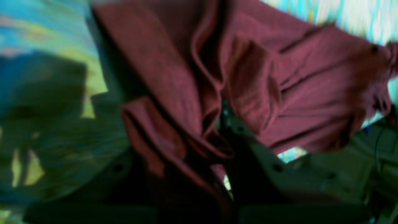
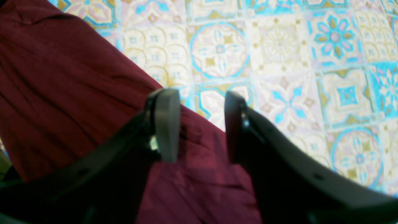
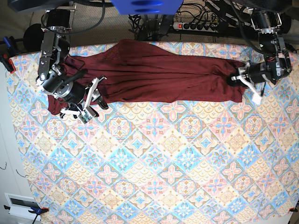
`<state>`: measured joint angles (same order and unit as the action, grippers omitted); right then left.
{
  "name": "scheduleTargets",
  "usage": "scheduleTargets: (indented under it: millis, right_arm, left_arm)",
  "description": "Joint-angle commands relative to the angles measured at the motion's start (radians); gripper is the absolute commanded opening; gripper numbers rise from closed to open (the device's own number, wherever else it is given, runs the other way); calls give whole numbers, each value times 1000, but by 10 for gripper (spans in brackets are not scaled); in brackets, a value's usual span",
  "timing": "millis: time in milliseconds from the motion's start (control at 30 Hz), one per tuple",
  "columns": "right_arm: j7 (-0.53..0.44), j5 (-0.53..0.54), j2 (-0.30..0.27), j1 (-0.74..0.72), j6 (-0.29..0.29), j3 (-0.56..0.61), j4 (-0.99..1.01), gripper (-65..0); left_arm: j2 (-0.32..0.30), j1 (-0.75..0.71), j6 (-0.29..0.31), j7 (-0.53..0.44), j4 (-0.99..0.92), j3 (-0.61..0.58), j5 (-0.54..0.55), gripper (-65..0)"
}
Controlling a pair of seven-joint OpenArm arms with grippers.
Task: Layout the t-shirt on the table in an organized manner, then fold the t-shirt properly
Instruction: 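Grasp the strip end with the left gripper and straighten it, then lift the strip end with the left gripper and fold it toward the right gripper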
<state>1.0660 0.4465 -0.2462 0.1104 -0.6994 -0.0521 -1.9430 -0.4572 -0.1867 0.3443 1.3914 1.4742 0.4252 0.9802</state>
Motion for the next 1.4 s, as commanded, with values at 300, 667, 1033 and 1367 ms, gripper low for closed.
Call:
scheduleTargets:
  millis: [300,667,1033,1367]
  right_arm:
    - [-22,8,-9,-13,1,-5,-22,-422]
    - [-22,8,-9,-13,1,-9,-22,-422]
    - [-22,8,-12,-13,1,-16,-22,-422]
    - [-22,8,-14,-15,1,-16,-22,-422]
  left_arm:
    - [-185,6,-1,-13,9,134,9,-650]
    - [-200,-3,-4,-5,150,33,-10,-650]
    - [-8,-37,-7,5,270,-111,-10,-650]
    - [74,-30,-7,5,270,-116,-11,-650]
